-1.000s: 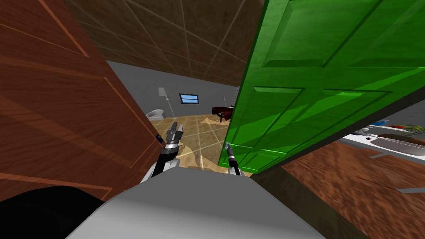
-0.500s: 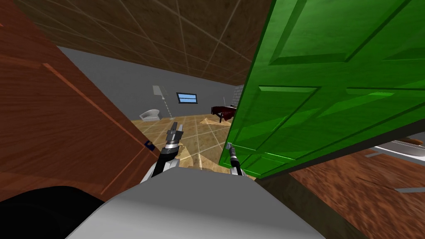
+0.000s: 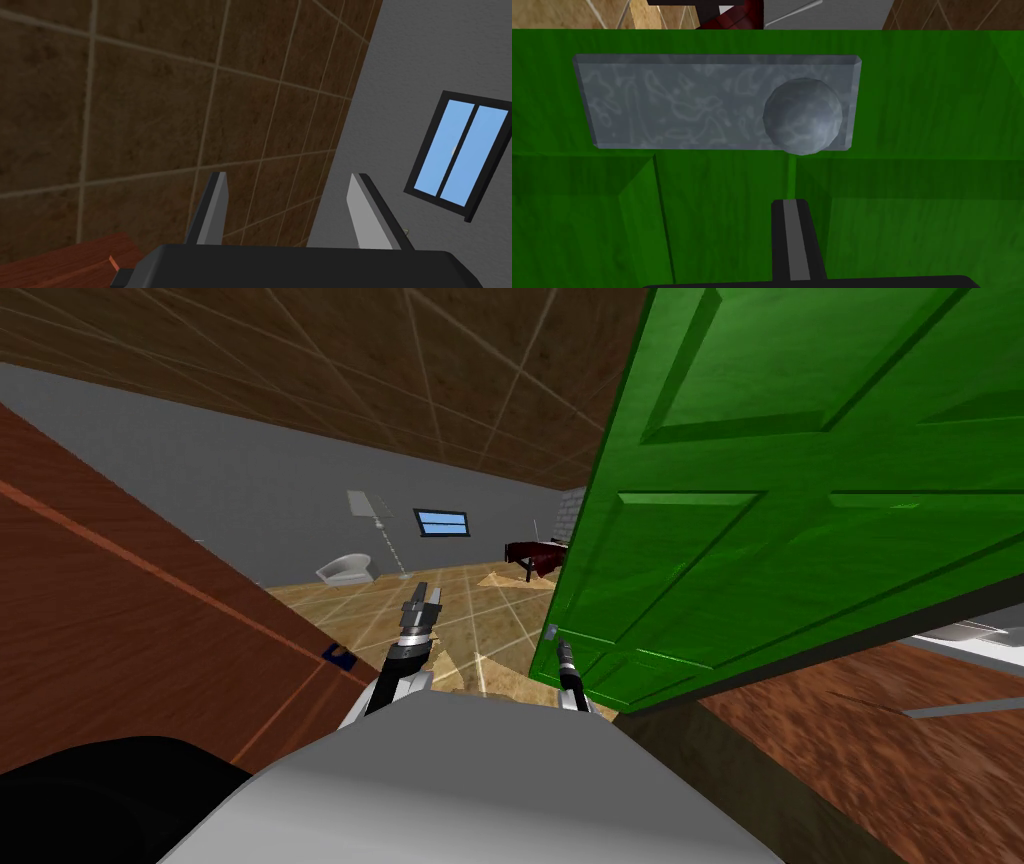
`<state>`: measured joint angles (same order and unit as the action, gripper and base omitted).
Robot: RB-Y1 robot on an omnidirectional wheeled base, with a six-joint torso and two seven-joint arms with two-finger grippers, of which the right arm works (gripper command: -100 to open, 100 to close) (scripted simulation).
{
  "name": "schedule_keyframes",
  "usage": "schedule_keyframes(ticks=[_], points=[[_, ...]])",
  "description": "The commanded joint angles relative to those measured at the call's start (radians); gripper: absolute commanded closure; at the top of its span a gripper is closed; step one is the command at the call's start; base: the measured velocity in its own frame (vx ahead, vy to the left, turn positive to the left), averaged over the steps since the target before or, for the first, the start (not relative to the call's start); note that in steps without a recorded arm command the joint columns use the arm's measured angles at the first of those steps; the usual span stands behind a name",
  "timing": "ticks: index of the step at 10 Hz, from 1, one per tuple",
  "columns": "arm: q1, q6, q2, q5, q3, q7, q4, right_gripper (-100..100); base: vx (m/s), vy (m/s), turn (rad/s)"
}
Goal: Push the door open
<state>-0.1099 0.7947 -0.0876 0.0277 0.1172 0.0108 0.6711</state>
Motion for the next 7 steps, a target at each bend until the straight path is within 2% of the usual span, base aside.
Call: schedule_keyframes(ticks=[1, 5, 6, 7], points=[[0.001, -0.005, 0.004, 0.003, 0.001, 0.002, 0.004, -100, -0.212, 0.112, -0.041], [-0.001, -0.019, 0.025, 0.012, 0.006, 0.005, 0.013, -100, -0.217, 0.101, -0.052], [-0.004, -0.014, 0.022, 0.011, 0.006, 0.004, 0.005, -100, -0.104, 0.051, -0.016], [-0.003, -0.009, 0.018, 0.013, 0.009, 0.003, 0.003, -100, 0.093, 0.024, 0.03]])
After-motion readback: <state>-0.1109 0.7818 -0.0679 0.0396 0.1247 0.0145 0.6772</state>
